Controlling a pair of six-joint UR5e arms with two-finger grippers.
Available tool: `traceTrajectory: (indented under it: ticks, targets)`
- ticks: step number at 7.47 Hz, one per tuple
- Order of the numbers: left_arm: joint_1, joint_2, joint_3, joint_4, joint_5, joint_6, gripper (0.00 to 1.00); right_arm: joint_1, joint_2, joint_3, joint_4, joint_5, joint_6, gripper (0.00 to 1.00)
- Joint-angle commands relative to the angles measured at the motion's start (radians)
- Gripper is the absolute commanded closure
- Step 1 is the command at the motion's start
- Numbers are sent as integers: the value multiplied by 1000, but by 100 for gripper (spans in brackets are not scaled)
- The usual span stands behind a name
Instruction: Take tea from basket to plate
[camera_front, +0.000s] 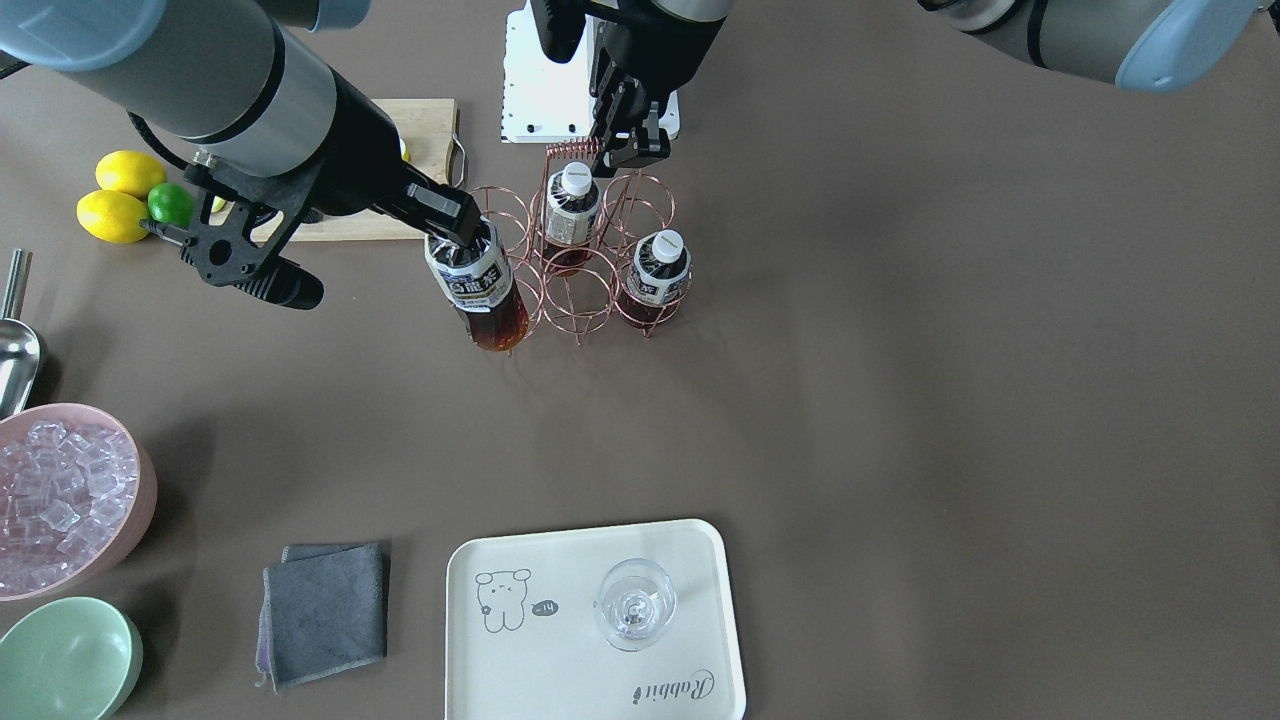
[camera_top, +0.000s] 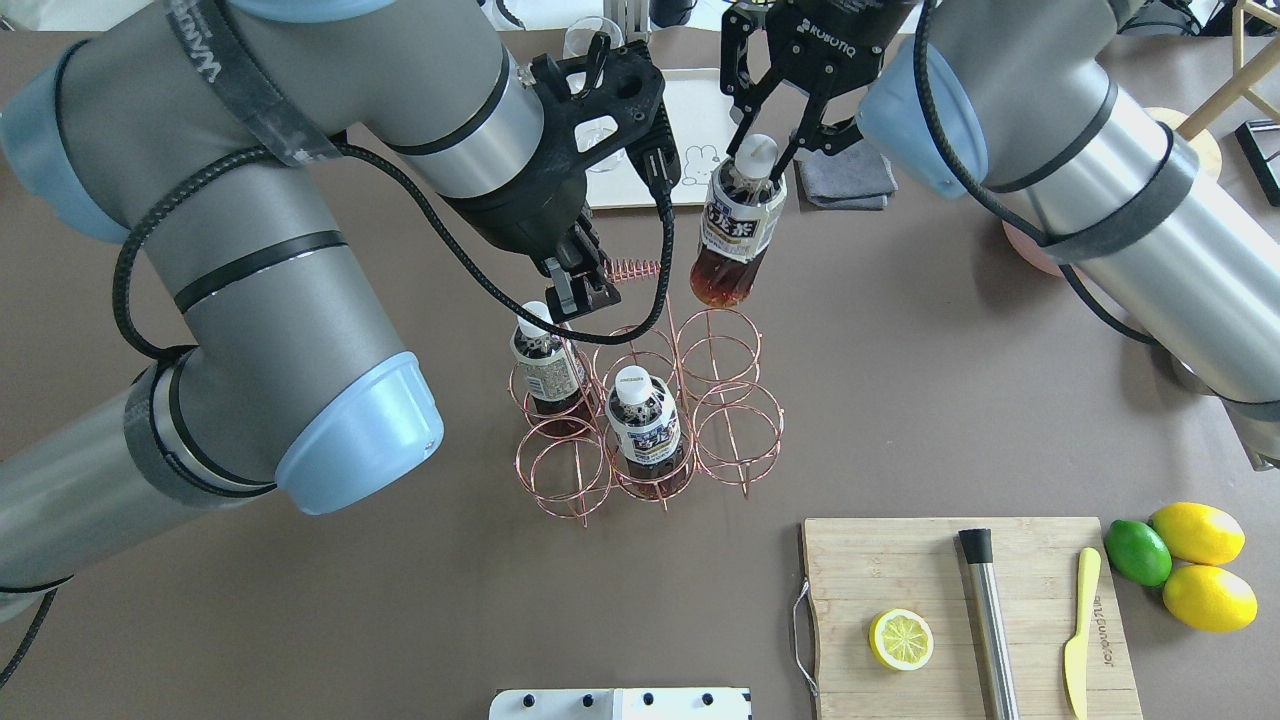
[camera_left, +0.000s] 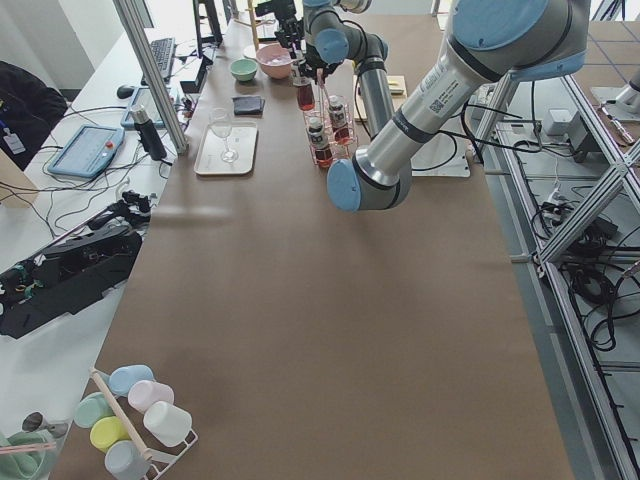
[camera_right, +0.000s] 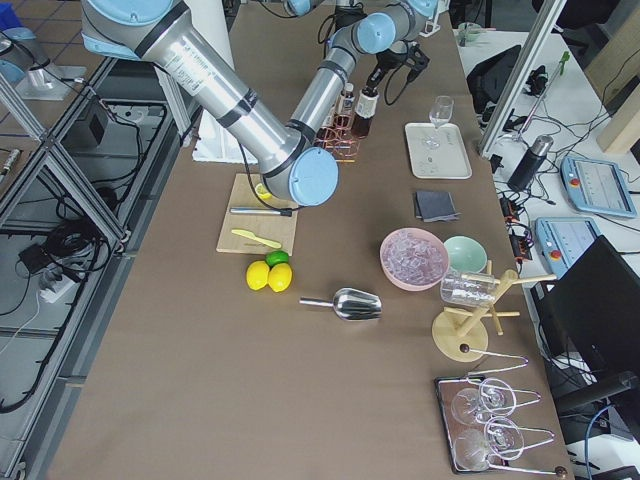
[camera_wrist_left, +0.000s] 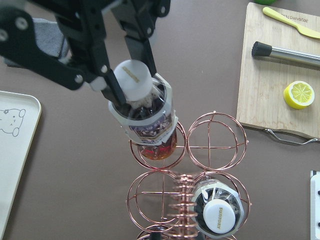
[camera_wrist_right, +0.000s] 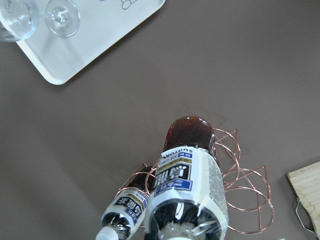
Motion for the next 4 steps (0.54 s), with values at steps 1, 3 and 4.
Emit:
traceTrajectory:
  ticks: [1,3,4]
  targets:
    - [-1,-1,1,0,0,0,100,55,176,-262,3,-12,-89,100]
    - [-7,-1,-2,0,2,0,100,77,246,-493,86,-38,-227,100]
    - [-19,-3,-9,2,-1,0,100,95,244,-612,222,-44,-229,100]
